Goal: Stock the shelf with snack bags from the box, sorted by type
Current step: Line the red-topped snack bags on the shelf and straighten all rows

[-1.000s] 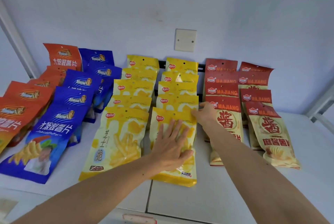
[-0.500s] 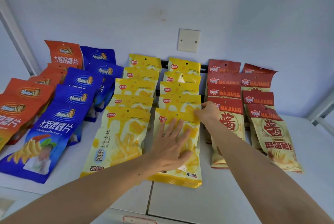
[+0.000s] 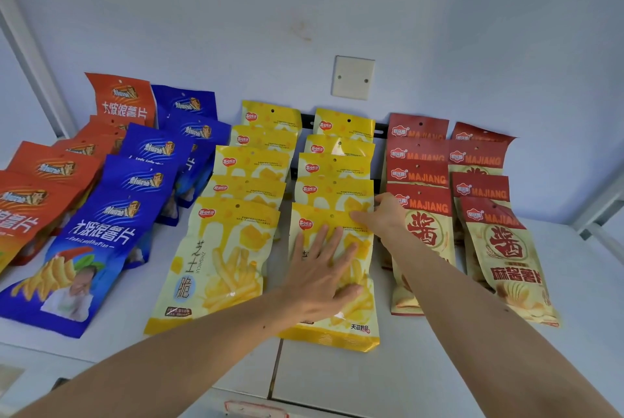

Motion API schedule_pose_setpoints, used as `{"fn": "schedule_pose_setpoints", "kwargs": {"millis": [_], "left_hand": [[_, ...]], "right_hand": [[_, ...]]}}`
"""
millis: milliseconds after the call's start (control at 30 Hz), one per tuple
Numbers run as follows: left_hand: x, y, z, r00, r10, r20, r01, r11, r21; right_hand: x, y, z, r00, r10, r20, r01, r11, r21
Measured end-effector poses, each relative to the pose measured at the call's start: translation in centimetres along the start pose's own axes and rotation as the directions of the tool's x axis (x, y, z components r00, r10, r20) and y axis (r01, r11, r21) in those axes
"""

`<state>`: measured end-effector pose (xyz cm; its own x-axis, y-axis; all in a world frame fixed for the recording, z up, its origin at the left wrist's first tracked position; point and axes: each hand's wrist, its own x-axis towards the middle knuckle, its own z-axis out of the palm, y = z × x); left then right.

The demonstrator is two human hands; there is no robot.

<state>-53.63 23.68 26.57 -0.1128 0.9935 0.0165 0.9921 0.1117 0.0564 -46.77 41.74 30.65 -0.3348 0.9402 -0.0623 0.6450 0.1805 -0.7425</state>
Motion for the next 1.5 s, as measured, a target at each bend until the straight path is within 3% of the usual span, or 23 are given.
{"fn": "schedule_pose_setpoints", "kwargs": {"millis": [367, 667, 800, 1000, 1233, 1500], "left_hand": [[-0.1, -0.3, -0.3, 1.0, 0.003, -0.029, -0.002, 0.999, 0.033], [-1.5, -2.8, -2.4, 0.994, -0.063, -0.091, 0.066, 0.998, 0.022], [-3.2, -5.3, -2.9, 0.988, -0.108, -0.111, 0.109, 0.994, -0.002], [-5.3, -10.4, -3.4, 0.983, -0.152, -0.1, 0.153, 0.988, 0.004], [-5.3, -15.6, -3.0, 0.995, -0.068, -0.074, 0.069, 0.997, 0.018], [-5.4, -17.4, -1.6, 1.0, 0.014, -0.022, -0.014, 1.0, 0.001]], "right_hand": [[-0.8, -0.9, -0.7, 0.999, -0.039, -0.03, 0.036, 0.996, -0.082], [-2.7, -4.7, -0.2, 0.932, -0.304, -0.199, 0.293, 0.952, -0.085], [-3.8, -7.9, 1.9, 0.913, -0.386, -0.136, 0.379, 0.923, -0.07], [-4.1, -11.1, 6.4, 0.917, -0.398, -0.014, 0.394, 0.912, -0.112], [-1.9, -14.8, 9.7, 0.927, -0.36, 0.105, 0.375, 0.886, -0.271], [0.8, -19.0, 12.8, 0.881, -0.359, 0.31, 0.473, 0.706, -0.527]]}}
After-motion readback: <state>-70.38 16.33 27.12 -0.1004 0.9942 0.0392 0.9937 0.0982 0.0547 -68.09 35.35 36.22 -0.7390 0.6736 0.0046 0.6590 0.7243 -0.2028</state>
